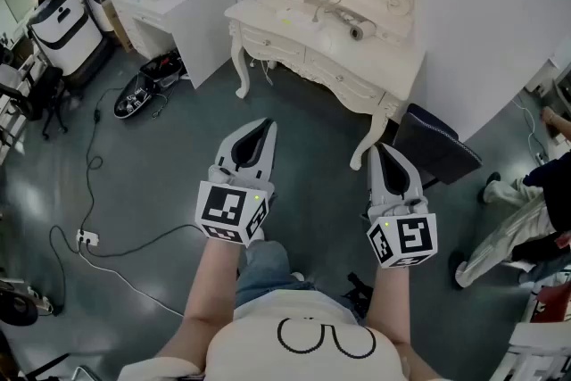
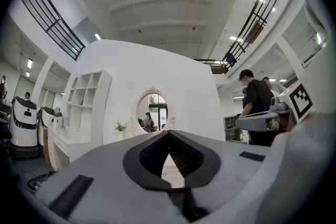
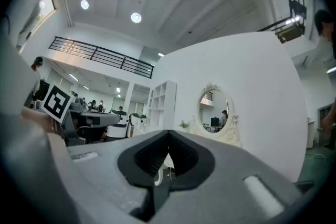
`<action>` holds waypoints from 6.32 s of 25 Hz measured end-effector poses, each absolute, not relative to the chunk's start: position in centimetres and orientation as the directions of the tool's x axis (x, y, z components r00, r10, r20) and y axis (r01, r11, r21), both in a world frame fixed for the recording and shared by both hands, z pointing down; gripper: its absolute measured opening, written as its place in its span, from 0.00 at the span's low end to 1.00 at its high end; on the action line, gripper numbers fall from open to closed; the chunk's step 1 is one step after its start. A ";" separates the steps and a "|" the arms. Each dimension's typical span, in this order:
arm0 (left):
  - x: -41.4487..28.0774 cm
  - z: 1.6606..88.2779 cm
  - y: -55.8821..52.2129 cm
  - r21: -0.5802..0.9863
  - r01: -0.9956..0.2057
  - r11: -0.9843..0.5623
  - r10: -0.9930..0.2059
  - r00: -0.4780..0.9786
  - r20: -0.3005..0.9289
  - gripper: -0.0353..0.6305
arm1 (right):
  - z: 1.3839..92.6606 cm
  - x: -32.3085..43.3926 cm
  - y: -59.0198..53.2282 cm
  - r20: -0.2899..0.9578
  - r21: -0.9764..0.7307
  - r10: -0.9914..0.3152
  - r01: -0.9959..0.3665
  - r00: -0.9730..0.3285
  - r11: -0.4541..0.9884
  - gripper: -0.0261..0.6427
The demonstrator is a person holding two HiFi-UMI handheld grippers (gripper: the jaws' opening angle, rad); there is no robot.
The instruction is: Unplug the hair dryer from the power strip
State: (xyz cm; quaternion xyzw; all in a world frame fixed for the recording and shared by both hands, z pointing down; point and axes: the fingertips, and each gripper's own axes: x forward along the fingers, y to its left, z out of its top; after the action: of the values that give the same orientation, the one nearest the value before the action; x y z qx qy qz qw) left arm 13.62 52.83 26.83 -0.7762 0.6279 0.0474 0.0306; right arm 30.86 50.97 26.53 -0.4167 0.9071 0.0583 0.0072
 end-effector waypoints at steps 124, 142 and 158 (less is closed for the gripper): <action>5.3 57.1 -28.5 0.548 -0.470 -0.692 -0.057 0.792 0.608 0.13 | 59.6 1.8 -26.6 0.604 -0.034 -0.411 -0.538 -0.683 0.842 0.47; 4.8 56.5 -27.1 0.201 -0.437 -0.877 -0.176 0.679 0.712 0.11 | 59.5 1.4 -26.5 0.627 -0.043 -0.409 -0.554 -0.663 0.831 0.44; 4.0 56.5 -26.4 0.205 -0.461 -0.864 -0.215 0.704 0.677 0.11 | 59.5 1.5 -26.1 0.621 -0.042 -0.401 -0.539 -0.674 0.841 0.40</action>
State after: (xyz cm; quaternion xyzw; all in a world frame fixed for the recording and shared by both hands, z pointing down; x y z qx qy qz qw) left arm 4.01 -26.40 56.55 -0.9048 0.1866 -0.3363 -0.1829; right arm 1.50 -26.13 59.51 -0.2588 0.9080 -0.1116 -0.3099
